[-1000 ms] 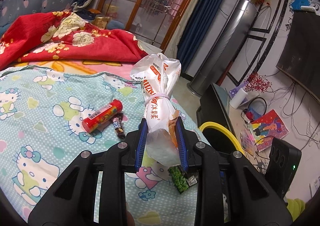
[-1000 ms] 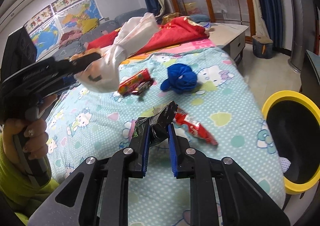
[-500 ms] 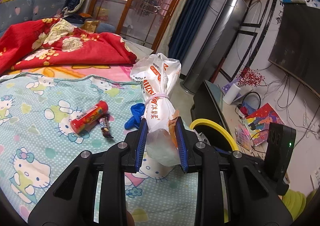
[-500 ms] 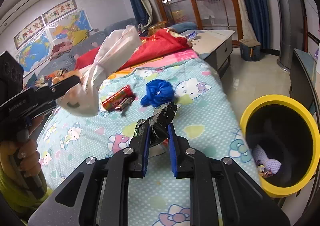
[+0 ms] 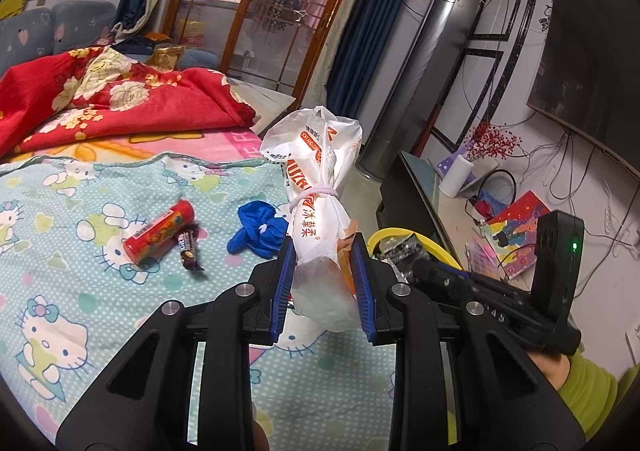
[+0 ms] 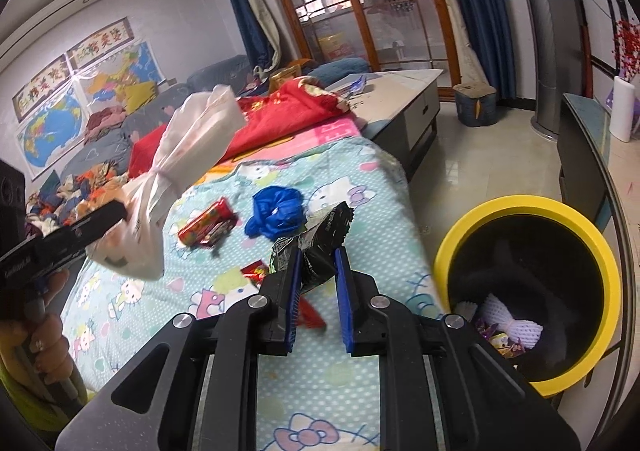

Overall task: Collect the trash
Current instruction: 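Carry the white bag and black package over the yellow-rimmed bin with both tools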

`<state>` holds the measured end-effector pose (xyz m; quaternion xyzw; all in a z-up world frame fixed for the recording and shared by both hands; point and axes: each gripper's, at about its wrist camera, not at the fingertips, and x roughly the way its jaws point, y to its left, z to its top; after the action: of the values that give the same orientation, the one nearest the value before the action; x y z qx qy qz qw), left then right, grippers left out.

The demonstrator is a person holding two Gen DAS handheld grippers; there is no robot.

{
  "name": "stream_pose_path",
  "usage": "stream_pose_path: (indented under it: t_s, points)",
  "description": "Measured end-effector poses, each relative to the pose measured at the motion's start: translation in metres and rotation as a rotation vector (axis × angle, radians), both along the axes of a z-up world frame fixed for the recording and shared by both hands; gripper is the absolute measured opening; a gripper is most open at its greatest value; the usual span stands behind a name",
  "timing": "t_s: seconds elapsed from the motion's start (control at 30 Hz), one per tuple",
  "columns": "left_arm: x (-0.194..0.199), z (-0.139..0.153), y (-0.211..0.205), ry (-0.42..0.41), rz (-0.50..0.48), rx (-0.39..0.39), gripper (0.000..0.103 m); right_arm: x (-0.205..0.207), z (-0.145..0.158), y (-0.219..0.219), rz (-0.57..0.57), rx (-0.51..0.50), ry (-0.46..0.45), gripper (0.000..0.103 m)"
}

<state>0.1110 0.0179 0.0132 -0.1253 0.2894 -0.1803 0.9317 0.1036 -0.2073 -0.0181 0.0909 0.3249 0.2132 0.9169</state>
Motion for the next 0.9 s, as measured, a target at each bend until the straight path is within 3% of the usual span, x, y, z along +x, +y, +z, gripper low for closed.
stream_pose_path:
  t_s: [0.9]
  points:
    - [0.009,-0.007,-0.064,0.01,-0.121,0.052,0.022,0.013,0.0,-0.082,-0.208,0.05,-0.02,0.016]
